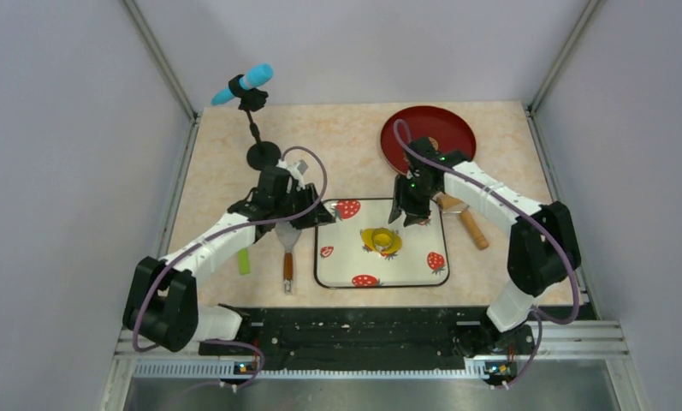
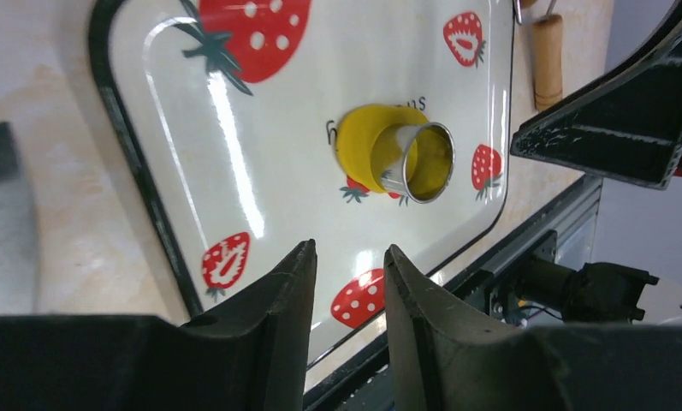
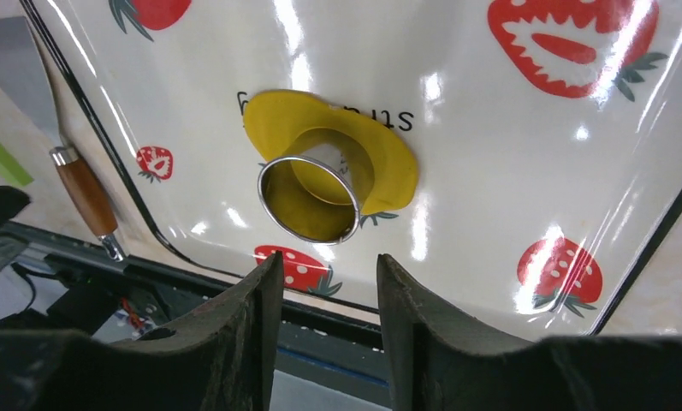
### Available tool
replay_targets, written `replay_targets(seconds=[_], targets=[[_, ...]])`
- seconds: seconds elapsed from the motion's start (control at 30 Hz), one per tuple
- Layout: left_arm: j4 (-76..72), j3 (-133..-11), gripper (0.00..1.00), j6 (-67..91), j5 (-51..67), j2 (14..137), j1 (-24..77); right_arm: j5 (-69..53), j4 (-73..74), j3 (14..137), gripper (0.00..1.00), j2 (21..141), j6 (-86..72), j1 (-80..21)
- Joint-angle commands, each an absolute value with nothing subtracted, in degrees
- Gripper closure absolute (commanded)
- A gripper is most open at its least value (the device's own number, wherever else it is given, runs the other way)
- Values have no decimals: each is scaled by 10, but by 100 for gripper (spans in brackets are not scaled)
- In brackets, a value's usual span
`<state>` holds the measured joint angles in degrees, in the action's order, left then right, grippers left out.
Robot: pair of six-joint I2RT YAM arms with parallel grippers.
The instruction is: Roll out the dumpling wrappers from the dough
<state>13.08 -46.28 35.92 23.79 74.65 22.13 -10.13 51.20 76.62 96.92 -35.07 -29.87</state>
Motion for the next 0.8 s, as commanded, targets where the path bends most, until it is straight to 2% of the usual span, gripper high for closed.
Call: replay_targets(seconds=[0.0, 0.3, 0.47, 0.77], targets=[[77, -489, 60, 412, 278, 796, 260, -195, 440, 700, 58, 908, -359, -245], [-50, -518, 61, 499, 333, 911, 321, -307, 335, 596, 67, 905, -381, -205], [-67, -537, 61, 502, 345, 965, 337, -329, 314, 600, 74, 944, -378, -204], [-31, -567, 63, 471, 315, 1013, 361, -333, 313, 616, 79, 985, -366, -205]])
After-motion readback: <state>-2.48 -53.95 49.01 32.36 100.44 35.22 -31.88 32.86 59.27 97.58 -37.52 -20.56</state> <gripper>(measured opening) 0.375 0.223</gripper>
